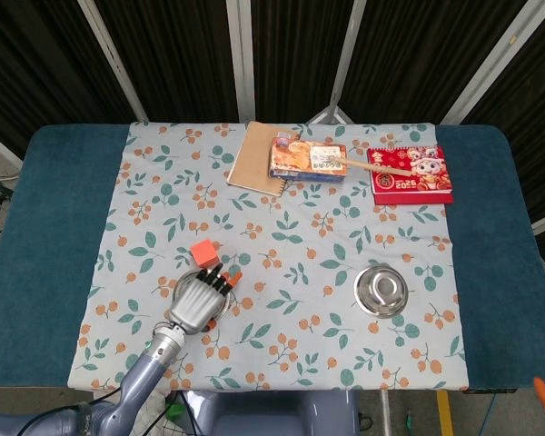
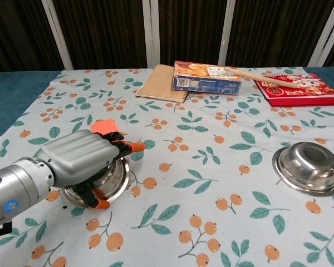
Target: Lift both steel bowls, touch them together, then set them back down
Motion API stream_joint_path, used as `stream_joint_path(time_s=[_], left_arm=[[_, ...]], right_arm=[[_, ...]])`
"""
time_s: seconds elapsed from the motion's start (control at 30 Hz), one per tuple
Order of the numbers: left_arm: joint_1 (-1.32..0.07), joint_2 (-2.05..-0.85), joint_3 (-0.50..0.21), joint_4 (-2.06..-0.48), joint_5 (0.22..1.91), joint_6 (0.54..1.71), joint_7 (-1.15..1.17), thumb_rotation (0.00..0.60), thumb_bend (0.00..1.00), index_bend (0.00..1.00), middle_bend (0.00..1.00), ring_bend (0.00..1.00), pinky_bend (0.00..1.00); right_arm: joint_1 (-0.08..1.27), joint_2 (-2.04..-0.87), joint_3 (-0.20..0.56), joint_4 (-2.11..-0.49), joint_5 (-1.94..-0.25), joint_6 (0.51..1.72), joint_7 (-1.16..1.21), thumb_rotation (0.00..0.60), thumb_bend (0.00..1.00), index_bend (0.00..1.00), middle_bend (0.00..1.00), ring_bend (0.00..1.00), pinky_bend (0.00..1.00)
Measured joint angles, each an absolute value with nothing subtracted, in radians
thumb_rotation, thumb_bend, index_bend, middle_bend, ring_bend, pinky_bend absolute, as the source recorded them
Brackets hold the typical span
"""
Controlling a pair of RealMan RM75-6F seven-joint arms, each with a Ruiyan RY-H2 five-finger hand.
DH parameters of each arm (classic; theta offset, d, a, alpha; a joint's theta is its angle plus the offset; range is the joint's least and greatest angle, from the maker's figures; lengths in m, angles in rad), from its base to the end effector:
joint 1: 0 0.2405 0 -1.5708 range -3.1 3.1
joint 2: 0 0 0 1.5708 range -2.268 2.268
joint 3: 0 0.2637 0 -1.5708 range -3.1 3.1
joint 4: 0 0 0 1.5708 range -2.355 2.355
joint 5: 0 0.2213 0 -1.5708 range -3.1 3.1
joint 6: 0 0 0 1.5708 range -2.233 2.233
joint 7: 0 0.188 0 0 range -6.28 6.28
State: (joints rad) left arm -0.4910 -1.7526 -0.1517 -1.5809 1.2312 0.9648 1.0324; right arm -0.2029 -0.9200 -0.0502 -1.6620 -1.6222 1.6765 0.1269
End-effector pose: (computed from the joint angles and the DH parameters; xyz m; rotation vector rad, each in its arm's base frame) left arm -0.1308 0.2896 -0.1140 -2.0773 -0.5574 -0.6497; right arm -0.3432 -0.1095 0.2172 1.2886 -0.9543 0.7915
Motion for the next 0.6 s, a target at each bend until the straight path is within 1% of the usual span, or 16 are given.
stream_joint_path(time_s=[0.43,0.6], left_arm=[[-0.501,-1.72,-0.11,-1.635,1.218,1.03,1.051,0.509,0.1,0.0,0.16,0.06,0.25],[-0.501,-1.708,-0.089,-1.645,1.215,1.047,1.046,0.486,0.09,0.0,0.15,0.06,0.25]], right_arm=[[-0.2,-0.918,-0.051,-1.667,-1.611,1.665,0.126,0.6,0.39,0.0,0.0,0.0,0.01],[-0.201,-0.915,-0.054,-1.667,-1.613,1.667,0.131,0.6,0.39,0.0,0.0,0.0,0.01]])
